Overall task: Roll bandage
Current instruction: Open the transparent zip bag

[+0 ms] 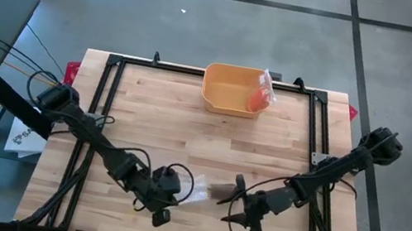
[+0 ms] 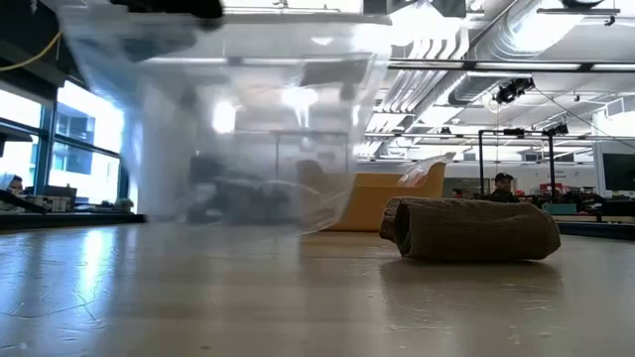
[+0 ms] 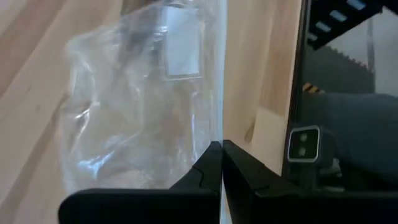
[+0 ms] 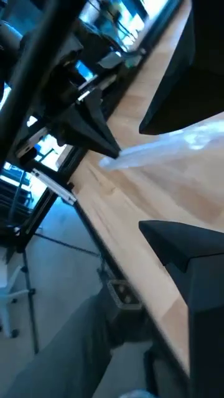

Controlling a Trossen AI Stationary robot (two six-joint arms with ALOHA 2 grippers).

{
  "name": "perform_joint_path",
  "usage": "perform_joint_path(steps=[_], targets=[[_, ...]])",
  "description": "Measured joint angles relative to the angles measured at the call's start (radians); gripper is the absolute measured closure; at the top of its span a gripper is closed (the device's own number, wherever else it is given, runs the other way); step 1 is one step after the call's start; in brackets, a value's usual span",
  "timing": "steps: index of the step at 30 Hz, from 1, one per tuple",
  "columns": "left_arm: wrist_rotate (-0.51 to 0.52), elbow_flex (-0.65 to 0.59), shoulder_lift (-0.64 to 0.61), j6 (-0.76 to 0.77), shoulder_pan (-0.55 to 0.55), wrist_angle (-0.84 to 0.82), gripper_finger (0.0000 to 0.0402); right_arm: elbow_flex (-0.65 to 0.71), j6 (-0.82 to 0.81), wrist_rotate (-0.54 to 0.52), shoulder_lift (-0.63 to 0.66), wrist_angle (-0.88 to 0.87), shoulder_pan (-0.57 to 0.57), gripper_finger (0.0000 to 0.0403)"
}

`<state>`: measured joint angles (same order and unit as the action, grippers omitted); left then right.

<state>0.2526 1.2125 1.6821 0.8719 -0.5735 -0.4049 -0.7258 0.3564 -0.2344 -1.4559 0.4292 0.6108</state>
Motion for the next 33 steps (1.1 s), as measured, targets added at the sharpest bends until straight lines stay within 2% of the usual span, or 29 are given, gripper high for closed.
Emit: perform_joint_path(steps=[5,10,15,20,26,29,33], targets=[[0.027,0.0,-0.01,-0.047,0.009,0.076,0.0401,-0.053,0.037,-0.003,-0.091,0.019,-0.044,0.0174],[0.026,-0.001,-0.002,-0.054,0.018,0.068,0.0401,-0.149,0.014,-0.02,-0.193,0.017,-0.103,0.0174],[0.022,-0.001,-0.002,-0.054,0.017,0.065,0.0401,-0.242,-0.044,0.029,-0.255,-0.09,-0.147,0.019],[0.023,-0.001,-0.002,-0.055,0.011,0.067,0.0401,-0.311,-0.115,0.112,-0.298,-0.202,-0.174,0.0251],[0.072,-0.001,-0.002,-0.084,0.001,0.076,0.0397,-0.315,-0.212,0.165,-0.294,-0.223,-0.179,0.0386],[0.07,-0.001,-0.017,-0.111,-0.015,0.047,0.0377,-0.303,-0.257,0.185,-0.293,-0.216,-0.179,0.0391],[0.078,-0.001,-0.07,-0.053,-0.05,-0.053,0.0338,-0.242,-0.29,0.186,-0.29,-0.183,-0.186,0.04]])
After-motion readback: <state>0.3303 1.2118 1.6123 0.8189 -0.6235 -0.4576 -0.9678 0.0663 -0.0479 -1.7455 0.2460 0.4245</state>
